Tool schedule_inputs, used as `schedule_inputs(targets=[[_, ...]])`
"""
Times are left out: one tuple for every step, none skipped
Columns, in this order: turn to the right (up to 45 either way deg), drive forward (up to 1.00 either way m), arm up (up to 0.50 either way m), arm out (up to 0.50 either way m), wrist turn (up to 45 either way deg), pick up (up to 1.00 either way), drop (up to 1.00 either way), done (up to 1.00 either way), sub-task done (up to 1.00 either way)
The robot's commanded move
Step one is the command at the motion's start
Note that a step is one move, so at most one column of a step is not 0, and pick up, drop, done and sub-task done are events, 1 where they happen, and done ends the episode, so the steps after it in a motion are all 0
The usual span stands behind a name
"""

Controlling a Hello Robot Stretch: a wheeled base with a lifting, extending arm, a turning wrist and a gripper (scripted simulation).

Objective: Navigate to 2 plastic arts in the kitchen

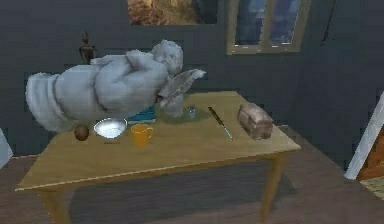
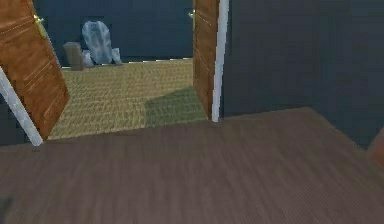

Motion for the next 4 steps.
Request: schedule_inputs(targets=[[0.0,0.15,0.0,0.0,0.0,0.0,0.0,0.0,0.0],[-15.0,0.0,0.0,0.0,0.0,0.0,0.0,0.0,0.0],[0.0,0.0,0.0,0.0,0.0,0.0,0.0,0.0,1.0],[-45.0,0.0,0.0,0.0,0.0,0.0,0.0,0.0,0.0]])
